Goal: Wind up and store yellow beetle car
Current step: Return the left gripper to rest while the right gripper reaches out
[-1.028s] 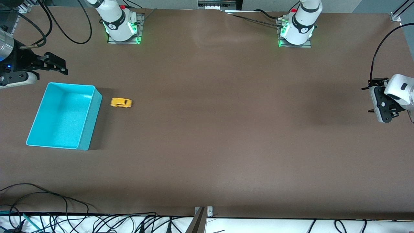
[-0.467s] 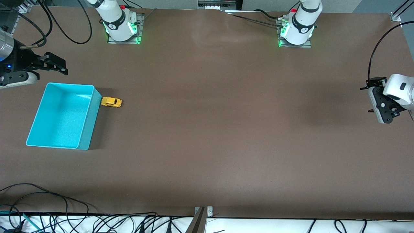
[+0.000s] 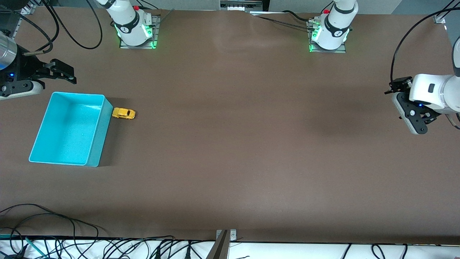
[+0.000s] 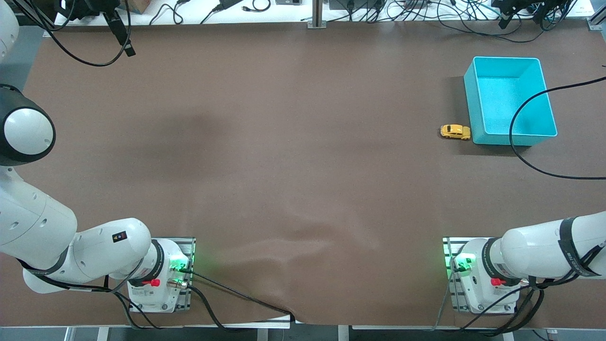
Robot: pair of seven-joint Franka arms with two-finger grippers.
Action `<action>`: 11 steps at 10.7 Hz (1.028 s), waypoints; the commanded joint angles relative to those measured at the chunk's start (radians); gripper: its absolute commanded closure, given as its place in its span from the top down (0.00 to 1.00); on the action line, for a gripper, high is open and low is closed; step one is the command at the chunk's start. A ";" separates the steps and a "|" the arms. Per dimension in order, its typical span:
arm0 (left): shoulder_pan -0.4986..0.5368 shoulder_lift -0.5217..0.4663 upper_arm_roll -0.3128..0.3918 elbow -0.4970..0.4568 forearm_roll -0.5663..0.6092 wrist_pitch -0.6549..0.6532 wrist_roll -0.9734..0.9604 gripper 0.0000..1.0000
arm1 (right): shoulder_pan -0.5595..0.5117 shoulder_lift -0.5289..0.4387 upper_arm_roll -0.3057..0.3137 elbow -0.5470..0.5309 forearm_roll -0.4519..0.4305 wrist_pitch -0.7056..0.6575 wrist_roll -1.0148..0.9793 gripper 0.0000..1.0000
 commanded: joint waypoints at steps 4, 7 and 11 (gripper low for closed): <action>-0.226 -0.170 0.144 -0.050 -0.012 0.081 -0.322 1.00 | 0.037 0.027 0.008 -0.006 -0.001 0.020 0.001 1.00; -0.290 -0.259 0.231 -0.153 -0.023 0.196 -0.619 1.00 | 0.037 -0.003 0.008 -0.119 0.000 0.126 -0.014 1.00; -0.344 -0.377 0.295 -0.277 -0.128 0.235 -0.706 1.00 | 0.035 -0.012 0.037 -0.256 0.000 0.238 -0.118 1.00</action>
